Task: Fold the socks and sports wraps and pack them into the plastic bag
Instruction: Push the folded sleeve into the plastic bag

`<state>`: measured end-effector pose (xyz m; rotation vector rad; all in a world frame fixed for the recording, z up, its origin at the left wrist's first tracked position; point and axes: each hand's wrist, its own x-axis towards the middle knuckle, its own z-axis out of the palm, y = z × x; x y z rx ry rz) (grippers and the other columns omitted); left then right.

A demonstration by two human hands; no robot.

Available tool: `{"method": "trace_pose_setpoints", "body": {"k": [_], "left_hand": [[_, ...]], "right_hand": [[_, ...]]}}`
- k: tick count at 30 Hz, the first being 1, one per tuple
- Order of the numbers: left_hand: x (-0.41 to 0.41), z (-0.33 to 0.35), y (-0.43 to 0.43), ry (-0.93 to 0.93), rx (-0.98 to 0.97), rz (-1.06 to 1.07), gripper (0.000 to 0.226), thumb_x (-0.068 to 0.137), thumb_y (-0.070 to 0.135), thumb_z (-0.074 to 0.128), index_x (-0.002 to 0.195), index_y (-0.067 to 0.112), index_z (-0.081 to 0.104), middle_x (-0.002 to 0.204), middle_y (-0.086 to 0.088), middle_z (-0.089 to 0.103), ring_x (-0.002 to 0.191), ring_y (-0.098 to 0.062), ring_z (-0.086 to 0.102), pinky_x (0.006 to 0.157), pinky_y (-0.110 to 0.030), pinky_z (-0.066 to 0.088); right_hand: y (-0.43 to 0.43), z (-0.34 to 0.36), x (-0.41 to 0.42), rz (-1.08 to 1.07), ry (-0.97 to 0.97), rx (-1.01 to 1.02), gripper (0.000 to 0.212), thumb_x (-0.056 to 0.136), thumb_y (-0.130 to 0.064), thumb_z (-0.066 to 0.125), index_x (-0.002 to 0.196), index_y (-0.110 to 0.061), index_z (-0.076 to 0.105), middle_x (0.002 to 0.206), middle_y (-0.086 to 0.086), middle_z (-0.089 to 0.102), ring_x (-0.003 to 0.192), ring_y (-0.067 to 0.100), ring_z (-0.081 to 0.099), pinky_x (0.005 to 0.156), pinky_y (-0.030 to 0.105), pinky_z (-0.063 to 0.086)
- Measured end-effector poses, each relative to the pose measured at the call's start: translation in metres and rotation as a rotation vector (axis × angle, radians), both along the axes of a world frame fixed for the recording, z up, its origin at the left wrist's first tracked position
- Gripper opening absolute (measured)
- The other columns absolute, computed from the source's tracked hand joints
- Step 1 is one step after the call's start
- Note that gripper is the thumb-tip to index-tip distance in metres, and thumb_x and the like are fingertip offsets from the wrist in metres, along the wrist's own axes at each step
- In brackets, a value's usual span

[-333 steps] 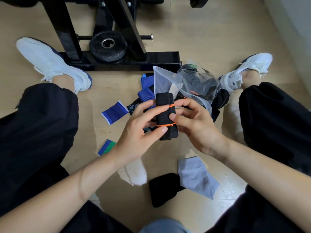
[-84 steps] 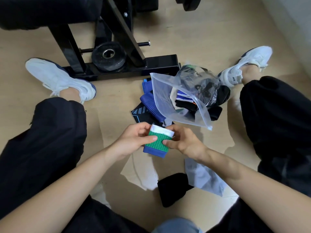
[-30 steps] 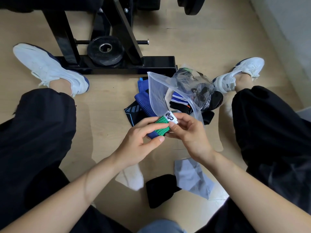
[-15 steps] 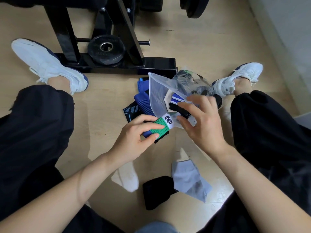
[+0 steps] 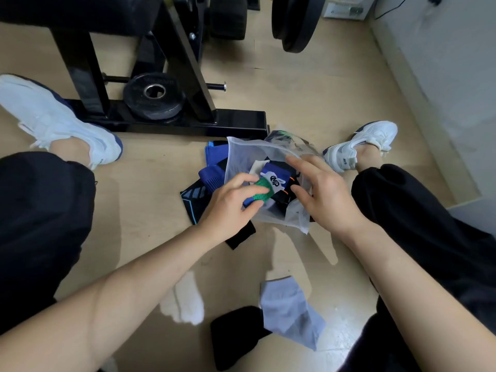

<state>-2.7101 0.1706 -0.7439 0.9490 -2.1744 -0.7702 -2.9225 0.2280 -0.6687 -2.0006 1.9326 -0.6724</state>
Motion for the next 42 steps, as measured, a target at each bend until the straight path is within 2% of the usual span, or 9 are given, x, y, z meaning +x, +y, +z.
{"method": "trace_pose_setpoints", "body": {"k": [9, 14, 19, 26, 29, 32, 35, 38, 42], "left_hand": [[-0.081, -0.055, -0.051, -0.273, 0.092, -0.046, 0.035, 0.096, 0.025, 0.065, 0.13, 0.018, 0.066, 0.14, -0.002, 0.05, 0.124, -0.024, 0.053, 0.096, -0.045, 0.051], [-0.099, -0.068, -0.06, -0.72, 0.037, -0.168, 0.058, 0.105, 0.052, 0.032, 0.159, 0.032, 0.024, 0.169, 0.003, 0.014, 0.153, -0.027, 0.015, 0.121, -0.043, 0.025], [-0.11, -0.07, -0.067, -0.887, 0.092, -0.231, 0.068, 0.099, 0.067, 0.014, 0.161, 0.038, 0.009, 0.17, 0.005, 0.0, 0.156, -0.03, -0.004, 0.125, -0.047, -0.001], [-0.115, -0.046, -0.064, -0.84, 0.202, -0.248, 0.059, 0.103, 0.056, 0.024, 0.159, 0.039, 0.018, 0.17, 0.006, 0.008, 0.154, -0.036, 0.004, 0.124, -0.055, 0.011], [-0.089, -0.037, -0.054, -0.663, 0.166, -0.204, 0.053, 0.102, 0.05, 0.036, 0.153, 0.036, 0.037, 0.162, 0.005, 0.032, 0.147, -0.031, 0.025, 0.113, -0.051, 0.035], [-0.039, -0.028, -0.036, -0.283, -0.03, -0.081, 0.033, 0.099, 0.034, 0.054, 0.126, 0.021, 0.068, 0.12, 0.001, 0.068, 0.11, -0.024, 0.059, 0.082, -0.041, 0.053], [0.012, -0.029, -0.024, -0.099, -0.182, 0.127, 0.016, 0.092, 0.023, 0.059, 0.095, 0.015, 0.073, 0.087, 0.004, 0.065, 0.082, -0.019, 0.059, 0.065, -0.036, 0.05], [0.05, -0.043, -0.023, -0.14, -0.122, 0.304, 0.008, 0.086, 0.02, 0.064, 0.09, 0.017, 0.07, 0.085, 0.006, 0.063, 0.083, -0.019, 0.06, 0.067, -0.037, 0.051], [0.069, -0.079, -0.035, -0.462, -0.061, 0.171, 0.038, 0.085, 0.028, 0.071, 0.121, 0.019, 0.068, 0.123, -0.002, 0.062, 0.114, -0.028, 0.055, 0.086, -0.047, 0.054]], "right_hand": [[0.001, 0.004, -0.008, -0.045, -0.096, -0.009, 0.06, 0.089, -0.007, 0.067, 0.145, -0.022, 0.048, 0.123, -0.009, 0.054, 0.099, 0.002, 0.052, 0.087, 0.015, 0.042], [0.004, 0.004, -0.014, -0.062, -0.104, -0.012, 0.062, 0.088, -0.005, 0.067, 0.144, -0.023, 0.049, 0.13, -0.012, 0.051, 0.101, 0.004, 0.053, 0.085, 0.009, 0.042], [0.003, 0.002, -0.012, -0.067, -0.107, -0.001, 0.063, 0.088, -0.006, 0.068, 0.145, -0.023, 0.048, 0.127, -0.011, 0.05, 0.105, 0.003, 0.051, 0.088, 0.019, 0.046], [0.013, -0.004, -0.002, -0.013, -0.099, 0.019, 0.059, 0.09, -0.01, 0.067, 0.144, -0.022, 0.049, 0.126, -0.012, 0.049, 0.107, 0.0, 0.049, 0.089, 0.02, 0.047], [0.018, -0.005, 0.001, 0.007, -0.065, -0.001, 0.059, 0.087, -0.007, 0.069, 0.142, -0.021, 0.051, 0.128, -0.008, 0.049, 0.114, 0.005, 0.048, 0.097, 0.01, 0.037], [0.021, -0.006, 0.008, 0.023, 0.061, -0.118, 0.052, 0.084, -0.008, 0.073, 0.134, -0.016, 0.059, 0.135, 0.006, 0.049, 0.116, 0.028, 0.049, 0.102, 0.035, 0.04], [0.024, -0.003, 0.022, 0.013, 0.096, -0.236, 0.04, 0.085, -0.007, 0.071, 0.124, -0.012, 0.066, 0.129, 0.01, 0.055, 0.11, 0.033, 0.049, 0.097, 0.035, 0.039], [0.03, -0.003, 0.042, 0.107, -0.005, -0.204, 0.03, 0.085, -0.004, 0.07, 0.114, -0.01, 0.07, 0.11, 0.006, 0.063, 0.099, 0.029, 0.058, 0.089, 0.032, 0.046], [0.04, -0.03, 0.062, 0.233, -0.066, 0.046, 0.027, 0.084, -0.014, 0.072, 0.112, -0.014, 0.072, 0.102, 0.002, 0.066, 0.089, 0.023, 0.063, 0.077, 0.032, 0.051]]}}
